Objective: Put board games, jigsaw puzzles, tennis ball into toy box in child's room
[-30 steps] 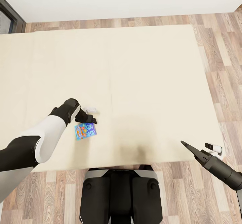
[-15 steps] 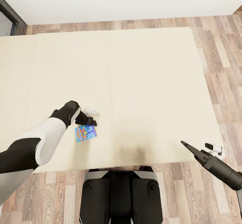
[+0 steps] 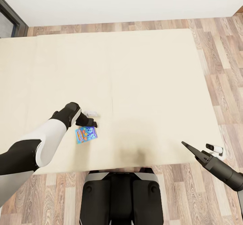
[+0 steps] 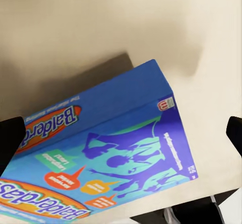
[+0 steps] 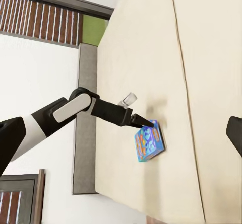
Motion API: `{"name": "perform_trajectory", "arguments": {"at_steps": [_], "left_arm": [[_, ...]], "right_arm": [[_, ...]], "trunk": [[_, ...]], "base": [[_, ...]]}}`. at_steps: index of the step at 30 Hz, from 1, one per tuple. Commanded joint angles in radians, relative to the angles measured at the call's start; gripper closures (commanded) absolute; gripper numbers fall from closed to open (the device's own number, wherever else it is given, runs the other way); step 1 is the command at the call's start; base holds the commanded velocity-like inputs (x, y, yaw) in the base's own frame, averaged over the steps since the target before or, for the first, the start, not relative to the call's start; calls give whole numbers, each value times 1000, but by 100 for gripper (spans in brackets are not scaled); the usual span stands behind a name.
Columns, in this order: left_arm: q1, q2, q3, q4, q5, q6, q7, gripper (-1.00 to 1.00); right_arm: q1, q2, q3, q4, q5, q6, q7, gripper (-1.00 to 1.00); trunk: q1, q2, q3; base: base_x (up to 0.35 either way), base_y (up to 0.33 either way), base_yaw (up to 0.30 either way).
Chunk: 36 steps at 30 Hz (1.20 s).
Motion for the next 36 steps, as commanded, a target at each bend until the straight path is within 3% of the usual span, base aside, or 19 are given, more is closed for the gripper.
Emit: {"name": "perform_trajectory", "arguments": {"at_steps": [1,36], "left_arm": [[2,0,4,-1,-10,3,-8,-100],[34,-13,6,-1,-10,-8,-8,-100]], "right_arm": [[0,0,0,0,-3,7,1,-100],[0,0,0,0,-3,8,1,-100]], "trunk": [[1,-1,0],[1,-1,21]], "base": [[0,0,0],[0,0,0]]}}
